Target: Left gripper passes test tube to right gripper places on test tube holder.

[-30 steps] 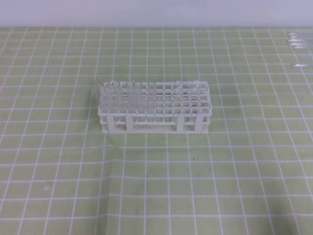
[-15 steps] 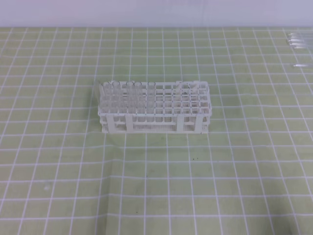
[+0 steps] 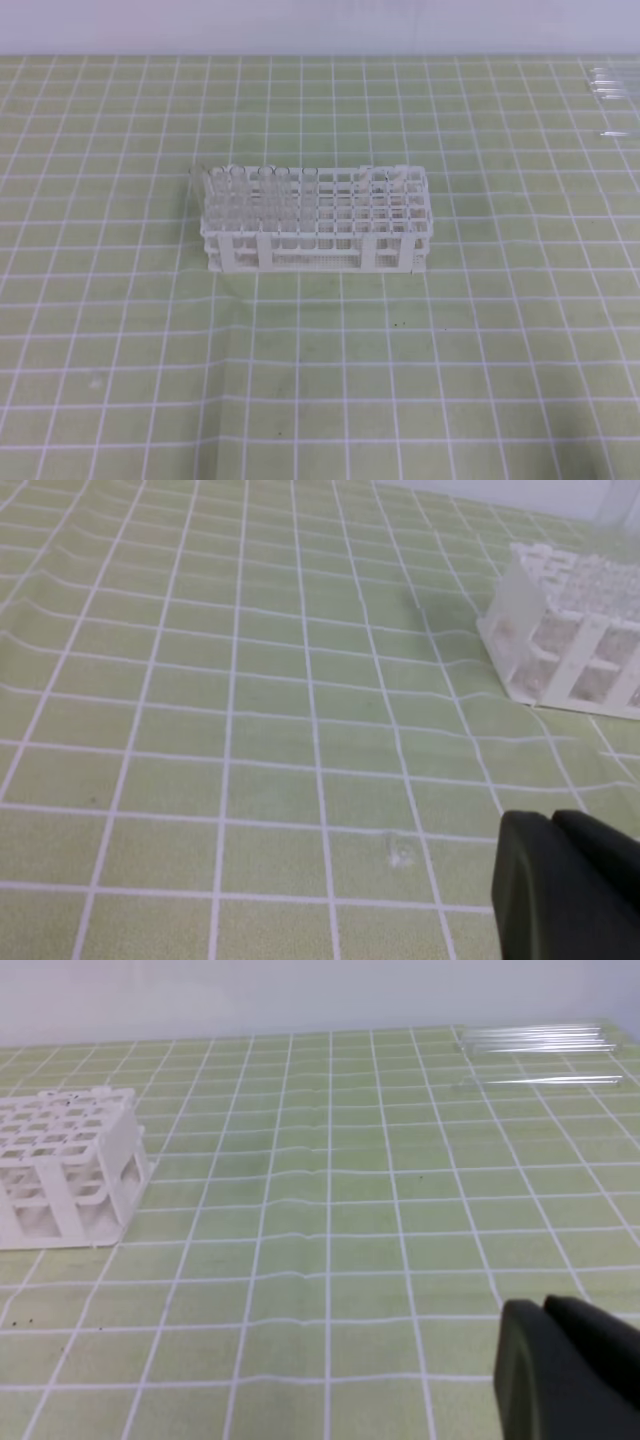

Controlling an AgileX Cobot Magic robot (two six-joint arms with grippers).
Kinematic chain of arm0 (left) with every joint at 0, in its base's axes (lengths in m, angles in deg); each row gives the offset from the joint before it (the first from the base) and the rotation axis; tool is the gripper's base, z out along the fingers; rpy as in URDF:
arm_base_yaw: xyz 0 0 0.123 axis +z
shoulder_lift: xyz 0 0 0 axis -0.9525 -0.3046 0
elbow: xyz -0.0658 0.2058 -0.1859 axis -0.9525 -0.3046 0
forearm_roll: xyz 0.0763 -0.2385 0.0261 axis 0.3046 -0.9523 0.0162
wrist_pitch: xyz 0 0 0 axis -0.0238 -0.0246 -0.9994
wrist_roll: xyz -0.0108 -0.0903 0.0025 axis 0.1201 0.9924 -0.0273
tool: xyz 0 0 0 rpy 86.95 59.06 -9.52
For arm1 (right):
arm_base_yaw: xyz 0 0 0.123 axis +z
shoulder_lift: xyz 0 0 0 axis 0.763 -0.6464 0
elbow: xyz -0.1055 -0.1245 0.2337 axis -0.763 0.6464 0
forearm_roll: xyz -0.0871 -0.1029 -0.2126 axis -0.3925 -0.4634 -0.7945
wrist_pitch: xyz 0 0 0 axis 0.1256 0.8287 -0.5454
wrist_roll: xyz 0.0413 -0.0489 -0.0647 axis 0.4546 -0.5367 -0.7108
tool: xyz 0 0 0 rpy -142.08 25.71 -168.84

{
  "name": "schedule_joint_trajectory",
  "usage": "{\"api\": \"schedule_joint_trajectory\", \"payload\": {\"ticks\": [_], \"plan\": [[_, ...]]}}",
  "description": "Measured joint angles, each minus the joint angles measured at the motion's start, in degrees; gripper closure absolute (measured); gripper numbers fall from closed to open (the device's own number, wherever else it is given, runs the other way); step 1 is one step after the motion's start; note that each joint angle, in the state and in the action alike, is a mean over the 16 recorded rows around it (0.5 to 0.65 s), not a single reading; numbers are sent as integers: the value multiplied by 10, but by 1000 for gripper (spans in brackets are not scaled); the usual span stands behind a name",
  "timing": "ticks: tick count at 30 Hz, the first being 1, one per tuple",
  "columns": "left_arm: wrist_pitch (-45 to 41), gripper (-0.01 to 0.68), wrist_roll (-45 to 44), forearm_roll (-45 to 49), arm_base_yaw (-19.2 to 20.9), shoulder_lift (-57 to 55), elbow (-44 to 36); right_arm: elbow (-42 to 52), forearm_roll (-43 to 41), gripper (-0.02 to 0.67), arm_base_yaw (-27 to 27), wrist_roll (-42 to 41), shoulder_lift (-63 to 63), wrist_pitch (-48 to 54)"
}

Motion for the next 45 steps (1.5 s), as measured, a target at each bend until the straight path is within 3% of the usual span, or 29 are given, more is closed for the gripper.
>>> {"api": "schedule_joint_trajectory", "payload": {"ticks": [45], "plan": [[-2, 675, 11, -10, 0, -2, 2, 0, 0, 665, 0, 0, 0, 0]]}}
